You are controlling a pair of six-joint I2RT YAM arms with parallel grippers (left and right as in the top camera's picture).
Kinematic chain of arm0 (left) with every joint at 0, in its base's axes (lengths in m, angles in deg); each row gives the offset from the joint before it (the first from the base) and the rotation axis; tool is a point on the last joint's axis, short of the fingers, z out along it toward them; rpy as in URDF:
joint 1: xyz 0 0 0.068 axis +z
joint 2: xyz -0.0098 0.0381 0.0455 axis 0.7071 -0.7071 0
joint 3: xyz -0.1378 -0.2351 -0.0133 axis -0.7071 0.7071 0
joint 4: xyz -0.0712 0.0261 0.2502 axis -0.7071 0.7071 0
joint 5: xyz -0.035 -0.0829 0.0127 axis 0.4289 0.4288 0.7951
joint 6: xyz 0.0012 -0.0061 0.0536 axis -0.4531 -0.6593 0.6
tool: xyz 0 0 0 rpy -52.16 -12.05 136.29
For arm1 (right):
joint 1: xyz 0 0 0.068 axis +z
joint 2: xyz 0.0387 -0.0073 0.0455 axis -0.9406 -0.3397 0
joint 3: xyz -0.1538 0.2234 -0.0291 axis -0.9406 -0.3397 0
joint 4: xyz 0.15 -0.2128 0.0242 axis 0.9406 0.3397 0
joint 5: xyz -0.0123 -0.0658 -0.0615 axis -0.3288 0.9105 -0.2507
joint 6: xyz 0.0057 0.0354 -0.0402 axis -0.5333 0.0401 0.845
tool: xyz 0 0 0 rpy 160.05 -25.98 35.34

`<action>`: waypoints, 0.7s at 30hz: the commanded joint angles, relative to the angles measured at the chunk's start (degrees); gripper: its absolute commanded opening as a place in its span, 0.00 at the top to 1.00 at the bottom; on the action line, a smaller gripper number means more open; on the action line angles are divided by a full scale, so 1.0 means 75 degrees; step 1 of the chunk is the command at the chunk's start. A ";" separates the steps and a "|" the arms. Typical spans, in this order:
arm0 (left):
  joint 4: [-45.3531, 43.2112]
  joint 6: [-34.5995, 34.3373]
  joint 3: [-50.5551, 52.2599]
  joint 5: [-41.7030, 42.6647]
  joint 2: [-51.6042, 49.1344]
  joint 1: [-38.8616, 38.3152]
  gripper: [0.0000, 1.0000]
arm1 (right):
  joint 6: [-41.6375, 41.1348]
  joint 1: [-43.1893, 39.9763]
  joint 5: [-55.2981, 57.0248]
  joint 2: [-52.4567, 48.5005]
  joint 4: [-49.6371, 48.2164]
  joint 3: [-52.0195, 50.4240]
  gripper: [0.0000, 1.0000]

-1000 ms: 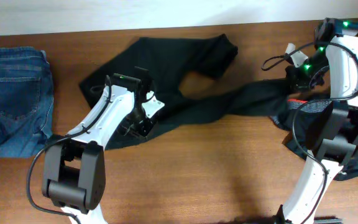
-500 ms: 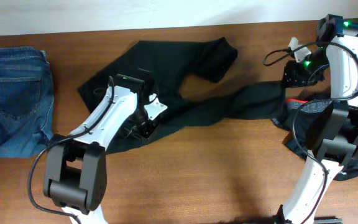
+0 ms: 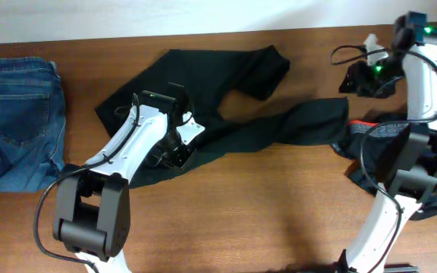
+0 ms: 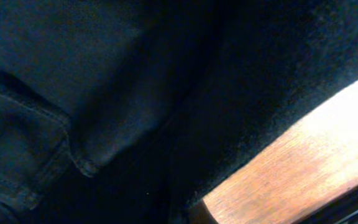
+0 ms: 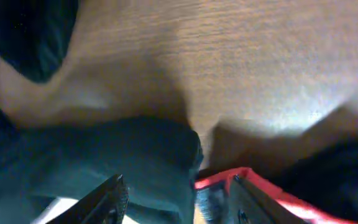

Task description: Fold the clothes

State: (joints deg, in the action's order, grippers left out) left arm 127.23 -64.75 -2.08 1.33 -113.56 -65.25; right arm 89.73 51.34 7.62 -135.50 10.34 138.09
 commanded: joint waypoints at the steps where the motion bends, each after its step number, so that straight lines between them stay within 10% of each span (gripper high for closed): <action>1: -0.0082 -0.0044 0.0032 0.0192 0.0262 -0.0035 1.00 | -0.1542 -0.0723 -0.1804 -0.0099 -0.0455 -0.0653 0.43; 21: -0.0396 -0.0047 0.0032 0.0198 0.0262 -0.0038 1.00 | -0.3564 -0.0839 -0.4858 -0.0105 -0.3526 -0.3363 0.26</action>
State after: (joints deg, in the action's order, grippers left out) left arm 124.63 -64.75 -1.99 1.31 -113.56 -65.25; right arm 67.04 42.37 -26.43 -135.94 -15.13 113.00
